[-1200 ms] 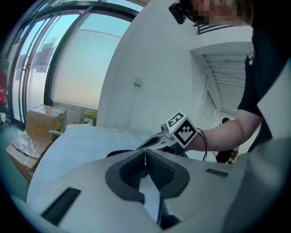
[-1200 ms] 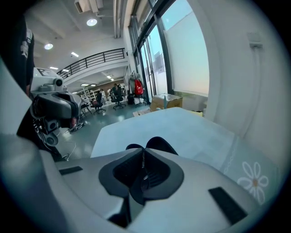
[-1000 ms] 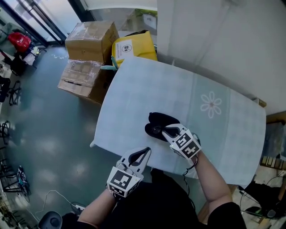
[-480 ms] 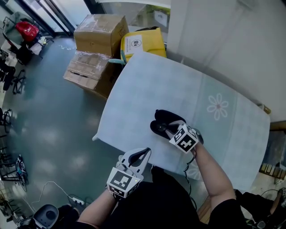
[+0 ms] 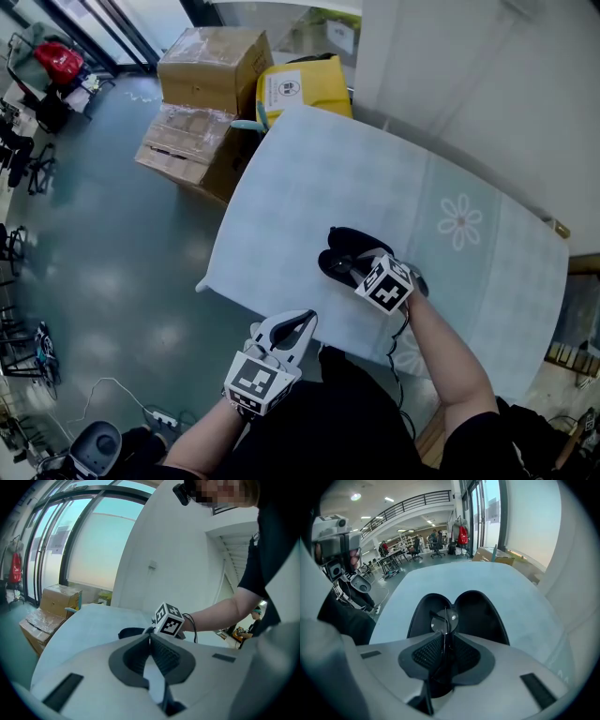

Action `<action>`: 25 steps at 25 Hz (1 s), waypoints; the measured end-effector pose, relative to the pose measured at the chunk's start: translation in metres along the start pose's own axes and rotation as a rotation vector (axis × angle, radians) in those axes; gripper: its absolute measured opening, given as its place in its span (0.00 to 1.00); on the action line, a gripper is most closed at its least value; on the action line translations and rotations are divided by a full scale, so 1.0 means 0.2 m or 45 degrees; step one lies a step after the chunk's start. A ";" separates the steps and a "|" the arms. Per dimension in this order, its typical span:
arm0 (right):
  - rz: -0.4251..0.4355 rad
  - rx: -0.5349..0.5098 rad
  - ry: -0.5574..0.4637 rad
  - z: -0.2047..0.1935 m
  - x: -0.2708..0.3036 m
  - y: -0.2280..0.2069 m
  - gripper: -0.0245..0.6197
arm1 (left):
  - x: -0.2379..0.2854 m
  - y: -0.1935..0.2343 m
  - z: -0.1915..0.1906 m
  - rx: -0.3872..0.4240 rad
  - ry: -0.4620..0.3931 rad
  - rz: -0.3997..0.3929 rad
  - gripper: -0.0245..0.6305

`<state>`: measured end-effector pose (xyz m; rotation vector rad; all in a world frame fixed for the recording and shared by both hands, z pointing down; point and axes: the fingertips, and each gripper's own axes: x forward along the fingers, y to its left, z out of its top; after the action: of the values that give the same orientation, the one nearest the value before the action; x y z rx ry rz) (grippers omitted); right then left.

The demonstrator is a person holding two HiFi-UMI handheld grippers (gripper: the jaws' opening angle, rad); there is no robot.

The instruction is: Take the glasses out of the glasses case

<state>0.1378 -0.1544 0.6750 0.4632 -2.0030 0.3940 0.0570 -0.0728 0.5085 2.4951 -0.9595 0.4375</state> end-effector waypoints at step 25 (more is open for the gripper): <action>-0.147 0.000 -0.029 0.02 -0.05 0.01 0.10 | -0.13 -0.05 -0.06 -0.019 -0.018 0.033 0.08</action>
<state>0.1375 -0.1531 0.6638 0.5820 -1.9875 0.3182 0.0442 -0.0445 0.5052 2.4782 -0.9983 0.4202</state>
